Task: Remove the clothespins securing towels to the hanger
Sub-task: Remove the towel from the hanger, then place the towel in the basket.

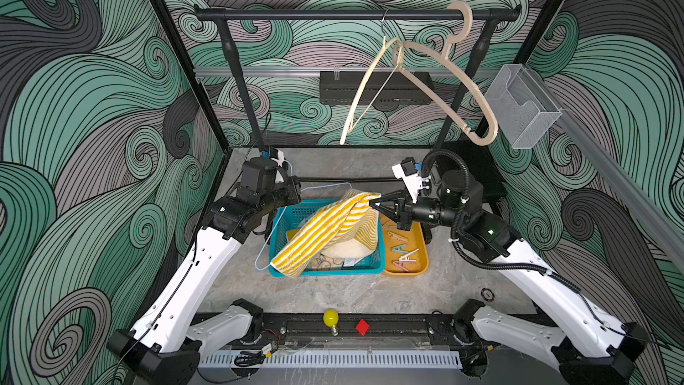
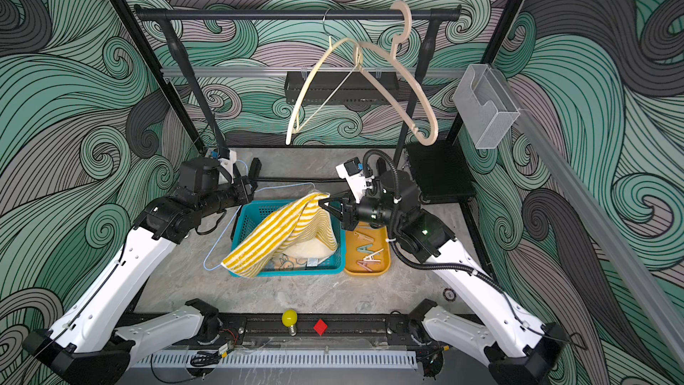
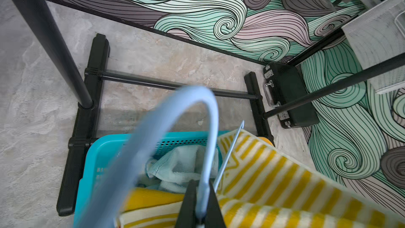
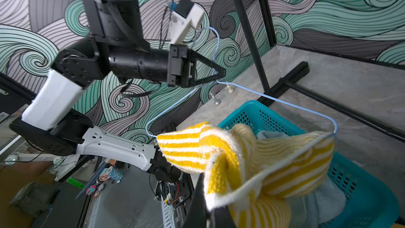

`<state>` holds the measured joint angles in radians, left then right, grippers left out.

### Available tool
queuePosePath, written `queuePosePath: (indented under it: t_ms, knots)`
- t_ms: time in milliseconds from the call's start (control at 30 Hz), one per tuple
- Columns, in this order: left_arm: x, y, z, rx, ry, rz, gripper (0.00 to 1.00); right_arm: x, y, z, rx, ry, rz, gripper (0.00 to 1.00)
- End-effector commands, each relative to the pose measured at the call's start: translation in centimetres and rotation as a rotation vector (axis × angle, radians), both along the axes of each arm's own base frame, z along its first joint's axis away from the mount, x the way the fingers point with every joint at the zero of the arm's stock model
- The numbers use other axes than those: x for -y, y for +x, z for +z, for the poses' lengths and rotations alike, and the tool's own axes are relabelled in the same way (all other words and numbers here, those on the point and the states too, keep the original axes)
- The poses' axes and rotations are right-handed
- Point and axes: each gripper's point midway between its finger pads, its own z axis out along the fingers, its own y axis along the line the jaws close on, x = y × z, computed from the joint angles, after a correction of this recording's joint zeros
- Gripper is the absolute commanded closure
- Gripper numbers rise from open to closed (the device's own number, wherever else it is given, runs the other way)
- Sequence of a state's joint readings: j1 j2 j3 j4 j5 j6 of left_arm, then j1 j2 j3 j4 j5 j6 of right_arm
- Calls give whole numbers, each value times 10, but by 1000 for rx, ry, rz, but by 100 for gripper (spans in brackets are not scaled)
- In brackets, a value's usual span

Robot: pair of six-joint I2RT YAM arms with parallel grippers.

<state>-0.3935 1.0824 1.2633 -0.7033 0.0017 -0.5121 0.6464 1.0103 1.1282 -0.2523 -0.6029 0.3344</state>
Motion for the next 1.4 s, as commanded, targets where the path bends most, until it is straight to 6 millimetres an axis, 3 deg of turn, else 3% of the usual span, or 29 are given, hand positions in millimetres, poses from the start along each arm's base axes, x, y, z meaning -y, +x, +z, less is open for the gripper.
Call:
queuePosePath:
  t_ms: [0,233,467,767,933,1167,1367]
  knots:
    - [-14,5,-7,6,71,62,100,10,-13,39,70,55,2,100]
    - [-23,11,-17,2,101,119,100,37,-35,101,175,102,-45,100]
    - [-30,17,-21,-2,130,166,100,63,-34,153,251,150,-178,100]
    - [-47,11,-5,51,149,239,100,62,-34,193,287,162,-162,100]
    - [-60,-6,18,114,133,269,100,51,-31,201,281,169,-109,100]
    - [-82,-44,60,263,119,288,100,27,-13,194,232,158,-42,100]
    - [-106,-71,69,292,141,354,100,1,7,179,156,166,23,100]
